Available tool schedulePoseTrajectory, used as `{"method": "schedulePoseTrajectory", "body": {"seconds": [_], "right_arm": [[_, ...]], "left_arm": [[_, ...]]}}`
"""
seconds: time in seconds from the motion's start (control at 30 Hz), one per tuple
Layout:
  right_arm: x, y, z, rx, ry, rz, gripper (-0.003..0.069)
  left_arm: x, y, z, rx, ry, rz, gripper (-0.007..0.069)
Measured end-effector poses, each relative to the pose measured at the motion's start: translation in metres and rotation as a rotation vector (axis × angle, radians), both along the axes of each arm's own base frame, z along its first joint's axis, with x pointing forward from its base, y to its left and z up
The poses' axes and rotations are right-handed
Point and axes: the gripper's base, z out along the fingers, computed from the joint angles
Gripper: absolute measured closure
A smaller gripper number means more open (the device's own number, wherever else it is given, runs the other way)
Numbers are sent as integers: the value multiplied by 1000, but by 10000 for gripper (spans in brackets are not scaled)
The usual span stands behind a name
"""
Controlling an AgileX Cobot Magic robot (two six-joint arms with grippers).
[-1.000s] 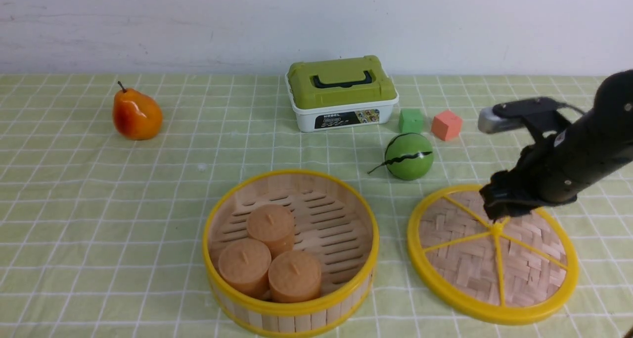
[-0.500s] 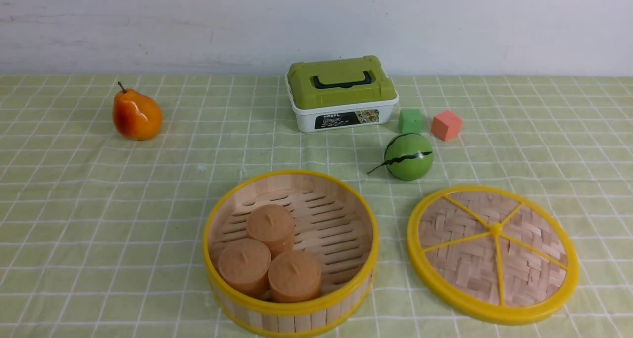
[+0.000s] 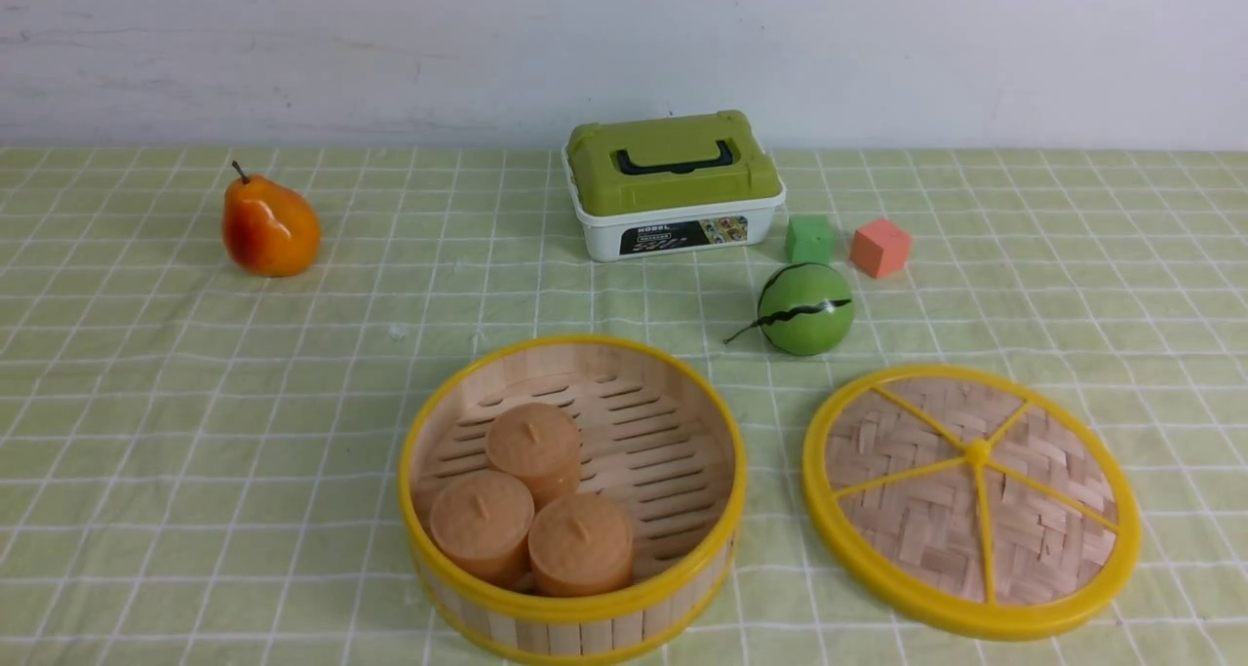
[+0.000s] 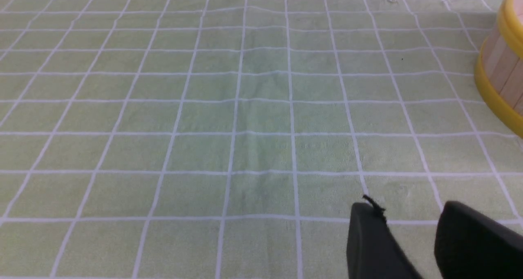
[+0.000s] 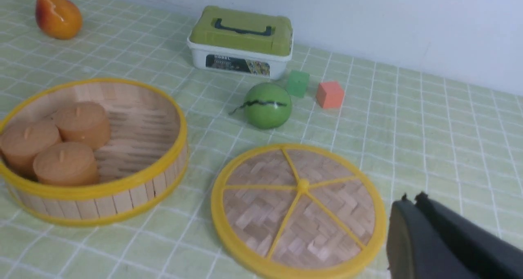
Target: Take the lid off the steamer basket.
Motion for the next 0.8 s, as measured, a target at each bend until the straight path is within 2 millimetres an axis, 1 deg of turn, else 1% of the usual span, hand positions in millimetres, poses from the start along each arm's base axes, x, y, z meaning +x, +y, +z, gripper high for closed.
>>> {"method": "schedulePoseTrajectory", "body": {"seconds": [0.07,0.13,0.23,0.27,0.3,0.33,0.37,0.4,0.43,0.47,0.53,0.6,0.7,0.8], "right_arm": [[-4,-2,-4,-25,24,-10,684],[-5,-4,-7,-47,4,-27,684],[1,-8,-17,-71,-108,-65,683],[0,-8,-15,-68,-122,-66,683],[2,-8,-21,-66,-140,-71,683],[7,-8,-34,-42,-213,-81,680],[11,-7,-44,-22,-251,-85,680],[10,-7,-42,-16,-271,-86,680],[16,-7,-61,30,-319,-98,679],[19,-7,-72,51,-336,-107,678],[25,-9,-103,103,-353,-158,676],[27,-13,-128,134,-340,-230,675],[25,-18,-148,155,-301,-328,673],[23,-22,-158,164,-223,-401,670]], "left_arm": [[0,0,0,0,0,0,386],[0,0,0,0,0,0,386],[0,0,0,0,0,0,386],[0,0,0,0,0,0,386],[0,0,0,0,0,0,386],[0,0,0,0,0,0,386],[0,0,0,0,0,0,386],[0,0,0,0,0,0,386],[0,0,0,0,0,0,386],[0,0,0,0,0,0,386],[0,0,0,0,0,0,386],[0,0,0,0,0,0,386],[0,0,0,0,0,0,386],[0,0,0,0,0,0,386]]}}
